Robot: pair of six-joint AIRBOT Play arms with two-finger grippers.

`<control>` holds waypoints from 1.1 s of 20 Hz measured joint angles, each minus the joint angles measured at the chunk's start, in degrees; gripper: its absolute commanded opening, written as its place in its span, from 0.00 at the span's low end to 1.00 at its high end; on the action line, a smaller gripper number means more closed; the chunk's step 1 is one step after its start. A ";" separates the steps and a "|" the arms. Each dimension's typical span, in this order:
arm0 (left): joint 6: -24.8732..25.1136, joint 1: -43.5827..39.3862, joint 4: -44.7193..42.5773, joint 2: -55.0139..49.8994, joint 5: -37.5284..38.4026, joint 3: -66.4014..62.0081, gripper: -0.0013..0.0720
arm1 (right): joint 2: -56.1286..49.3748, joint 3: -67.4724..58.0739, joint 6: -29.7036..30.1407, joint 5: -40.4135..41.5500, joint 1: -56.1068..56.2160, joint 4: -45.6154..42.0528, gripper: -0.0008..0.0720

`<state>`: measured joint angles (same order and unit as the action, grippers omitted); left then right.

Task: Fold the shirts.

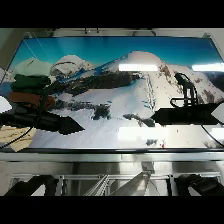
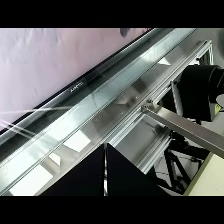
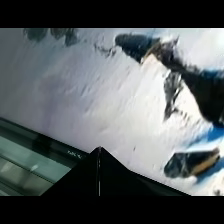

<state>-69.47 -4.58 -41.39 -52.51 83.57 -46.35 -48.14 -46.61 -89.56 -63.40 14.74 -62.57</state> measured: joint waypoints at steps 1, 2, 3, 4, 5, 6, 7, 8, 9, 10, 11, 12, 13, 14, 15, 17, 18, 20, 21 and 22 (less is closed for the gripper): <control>0.00 0.00 0.02 0.00 0.00 0.00 0.04 | 0.00 0.00 0.00 0.00 0.00 0.00 0.04; 0.00 0.00 0.02 0.00 0.00 0.00 0.04 | 0.00 0.00 0.00 0.00 0.00 0.00 0.04; -0.02 0.00 0.02 0.00 -0.02 0.00 0.04 | 0.00 0.00 0.02 0.00 0.00 0.00 0.04; 0.00 0.00 0.02 0.00 0.00 0.00 0.04 | 0.00 0.00 0.00 0.00 0.00 0.00 0.04; 0.00 0.00 0.02 0.00 -0.02 0.00 0.04 | 0.00 0.00 0.00 0.02 0.00 0.00 0.04; 0.00 0.00 0.02 0.00 0.00 0.00 0.04 | 0.00 0.00 0.00 0.00 0.00 0.00 0.04; -0.02 0.00 0.00 0.00 0.00 0.00 0.04 | 0.00 0.00 0.00 0.00 0.00 0.00 0.04; -0.02 0.00 0.02 0.00 -0.02 0.00 0.04 | 0.00 0.00 0.00 0.00 0.00 -0.02 0.04; -0.02 0.00 0.02 0.00 0.00 0.00 0.04 | 0.00 0.00 0.00 0.00 0.00 0.00 0.04; -0.02 0.00 0.02 0.00 -0.02 0.00 0.04 | 0.00 0.00 0.02 0.00 0.00 0.00 0.04; -0.02 0.00 0.02 0.00 -0.02 0.00 0.04 | 0.00 0.00 0.00 0.00 0.00 0.00 0.04; 0.00 0.00 0.02 0.00 0.00 0.00 0.04 | 0.00 0.00 0.00 0.00 0.00 0.00 0.04; 0.00 0.00 0.02 0.00 -0.02 0.00 0.04 | 0.00 0.00 0.00 0.02 0.00 0.00 0.04; -0.02 0.00 0.02 0.00 0.00 0.00 0.04 | 0.00 0.00 0.02 0.04 0.00 0.00 0.04; 0.00 0.00 0.00 0.00 -0.02 0.00 0.04 | 0.00 0.00 0.00 0.22 0.00 0.00 0.04; 0.00 -0.02 0.02 0.00 -1.07 0.00 0.04 | 0.00 0.00 0.00 1.16 0.00 0.00 0.04; 0.00 -0.02 0.00 0.00 -2.12 0.00 0.04 | 0.00 0.00 0.02 1.57 0.00 0.00 0.04; 0.00 -0.02 0.11 0.00 -3.87 0.00 0.04 | -0.04 0.00 -0.22 2.47 0.00 0.83 0.04; 0.00 -0.02 0.17 0.00 -4.52 0.00 0.04 | -0.07 0.00 -0.24 3.04 0.00 1.84 0.04; 0.48 0.00 0.37 0.00 -4.85 -0.09 0.03 | -0.07 0.00 -0.39 3.50 0.00 2.95 0.04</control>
<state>-68.99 -4.58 -41.01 -52.51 78.72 -46.44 -48.21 -46.61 -89.95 -59.90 14.74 -59.61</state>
